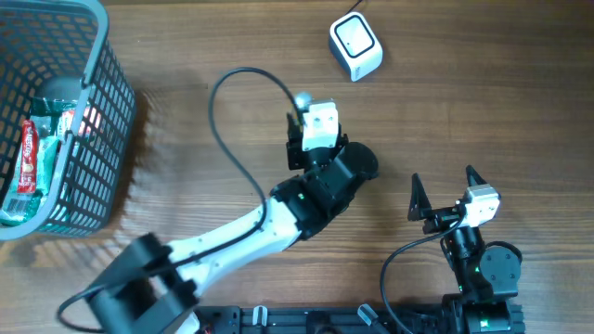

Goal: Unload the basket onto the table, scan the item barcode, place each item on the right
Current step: 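Carry the yellow bottle with the left gripper toward the white scanner, then set the yellow bottle upright on the table with the left gripper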

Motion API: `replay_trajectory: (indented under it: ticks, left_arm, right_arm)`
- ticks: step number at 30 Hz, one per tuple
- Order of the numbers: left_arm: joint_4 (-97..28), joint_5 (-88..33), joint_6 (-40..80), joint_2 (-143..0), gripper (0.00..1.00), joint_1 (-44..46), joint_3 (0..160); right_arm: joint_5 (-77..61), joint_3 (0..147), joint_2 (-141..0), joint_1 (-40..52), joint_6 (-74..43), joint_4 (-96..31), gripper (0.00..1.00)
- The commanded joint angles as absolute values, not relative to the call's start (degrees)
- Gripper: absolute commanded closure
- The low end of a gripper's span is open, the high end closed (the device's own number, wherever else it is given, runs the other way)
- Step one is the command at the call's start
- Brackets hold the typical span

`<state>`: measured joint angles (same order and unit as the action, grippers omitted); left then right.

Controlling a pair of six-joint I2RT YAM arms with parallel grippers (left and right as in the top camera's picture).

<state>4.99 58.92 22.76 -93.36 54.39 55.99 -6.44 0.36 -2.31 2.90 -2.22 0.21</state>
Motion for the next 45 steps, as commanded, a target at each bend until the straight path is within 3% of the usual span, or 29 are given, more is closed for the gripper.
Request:
replay_trajectory:
  ticks: [1,12,45]
  left_arm:
    - [9.9,61.6,12.9,-98.5,0.54,54.5,55.7]
    - [22.2,61.6,12.4,-107.4,0.54,54.5,55.4]
    - [22.5,54.5,12.8,-108.1,0.49,54.6,51.8]
  right_arm:
    - [-7.3,0.3,-2.1,2.7,-1.5,0.4,0.00]
    - [-7.3,0.3,-2.1,2.7,-1.6,0.4,0.00]
    - [-7.3,0.3,-2.1,2.7,-1.6,0.4,0.00]
